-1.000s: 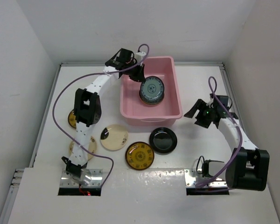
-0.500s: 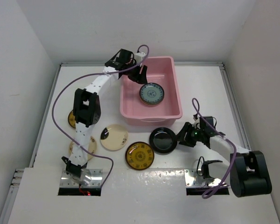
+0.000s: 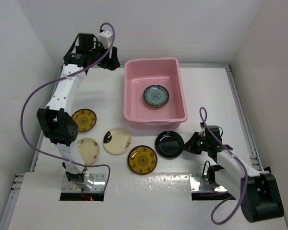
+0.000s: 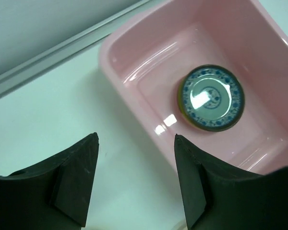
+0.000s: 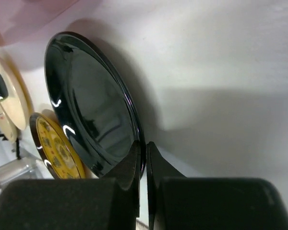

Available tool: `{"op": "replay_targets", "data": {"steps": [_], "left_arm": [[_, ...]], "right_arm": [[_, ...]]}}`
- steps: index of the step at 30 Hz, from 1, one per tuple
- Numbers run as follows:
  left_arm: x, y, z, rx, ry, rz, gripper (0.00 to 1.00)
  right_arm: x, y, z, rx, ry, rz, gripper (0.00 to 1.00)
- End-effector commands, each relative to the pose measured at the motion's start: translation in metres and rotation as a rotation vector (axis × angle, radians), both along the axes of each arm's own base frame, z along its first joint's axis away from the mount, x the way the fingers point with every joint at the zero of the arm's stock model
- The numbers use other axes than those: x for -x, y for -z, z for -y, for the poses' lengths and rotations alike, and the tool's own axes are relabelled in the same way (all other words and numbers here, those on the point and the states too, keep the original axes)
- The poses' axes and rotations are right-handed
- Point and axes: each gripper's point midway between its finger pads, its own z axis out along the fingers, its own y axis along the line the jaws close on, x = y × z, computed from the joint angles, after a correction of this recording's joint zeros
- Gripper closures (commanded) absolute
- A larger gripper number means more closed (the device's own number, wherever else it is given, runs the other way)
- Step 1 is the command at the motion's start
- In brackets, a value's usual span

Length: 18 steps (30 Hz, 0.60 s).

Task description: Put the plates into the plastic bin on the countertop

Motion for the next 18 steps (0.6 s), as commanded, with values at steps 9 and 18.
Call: {"op": "replay_targets", "data": {"steps": [9,18], "left_arm": [[0.028,0.021,-0.139,-0.066,-0.273,-0.065,0.33],[0.065,0.111,-0.227,-0.114,-0.429,-0.274,0.19]], "right_arm": [[0.012,-0.153,-0.033,0.023,-0.434,0.296,1.0],[-0.114,-0.259,-0.066,0.006,-0.328,0.447,1.0]]}}
